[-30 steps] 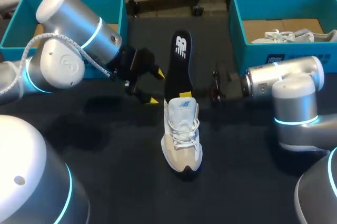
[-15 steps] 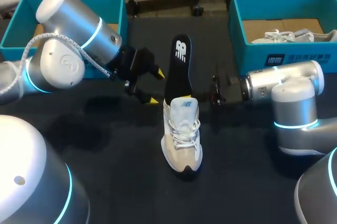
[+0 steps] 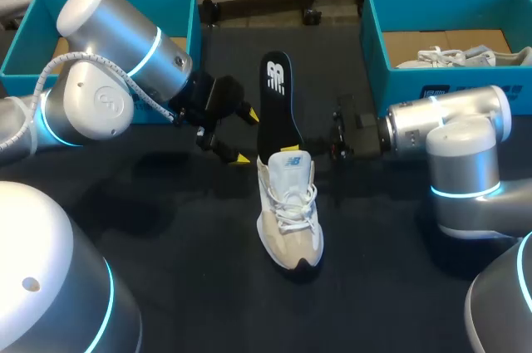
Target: Take the shoe out of the shoebox, open the shoe tongue, remove and reinsert the insole, then place the shoe into the shoebox
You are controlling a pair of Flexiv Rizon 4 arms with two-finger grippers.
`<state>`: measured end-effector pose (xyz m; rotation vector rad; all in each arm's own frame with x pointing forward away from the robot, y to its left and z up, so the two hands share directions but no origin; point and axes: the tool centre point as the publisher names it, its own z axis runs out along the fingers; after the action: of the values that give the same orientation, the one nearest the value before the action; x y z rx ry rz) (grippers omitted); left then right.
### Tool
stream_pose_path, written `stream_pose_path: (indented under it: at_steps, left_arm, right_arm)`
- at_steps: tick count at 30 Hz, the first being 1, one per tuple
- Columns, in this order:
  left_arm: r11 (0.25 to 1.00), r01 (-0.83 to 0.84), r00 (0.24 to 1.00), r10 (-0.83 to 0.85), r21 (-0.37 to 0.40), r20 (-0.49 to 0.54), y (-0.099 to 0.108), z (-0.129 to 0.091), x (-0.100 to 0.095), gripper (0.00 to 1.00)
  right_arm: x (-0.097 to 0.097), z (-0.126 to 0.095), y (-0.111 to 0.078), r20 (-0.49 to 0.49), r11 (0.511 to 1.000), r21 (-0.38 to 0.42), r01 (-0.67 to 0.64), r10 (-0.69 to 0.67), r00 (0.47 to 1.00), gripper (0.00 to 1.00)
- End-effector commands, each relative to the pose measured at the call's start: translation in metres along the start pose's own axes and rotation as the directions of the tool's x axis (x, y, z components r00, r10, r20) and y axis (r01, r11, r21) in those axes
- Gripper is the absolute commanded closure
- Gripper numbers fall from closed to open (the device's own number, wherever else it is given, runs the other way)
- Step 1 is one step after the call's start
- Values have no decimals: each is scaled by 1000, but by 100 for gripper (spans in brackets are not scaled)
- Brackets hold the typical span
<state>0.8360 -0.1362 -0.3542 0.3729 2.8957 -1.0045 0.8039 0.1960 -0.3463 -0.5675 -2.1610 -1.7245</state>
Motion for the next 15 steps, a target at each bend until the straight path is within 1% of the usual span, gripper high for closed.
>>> stream_pose_path:
  at_steps: [1,10,15]
  left_arm:
    - [1000,0,1000,0,-5,0,-1,0,0,0]
    - [1000,0,1000,0,-5,0,-1,0,0,0]
    - [1000,0,1000,0,-5,0,-1,0,0,0]
  right_arm:
    - [1,0,3,15,1000,0,7,-7,1000,73]
    - [1,-6,11,42,1000,-8,29,-28,999,70]
    - [-1,-7,20,39,999,2,49,-49,998,69]
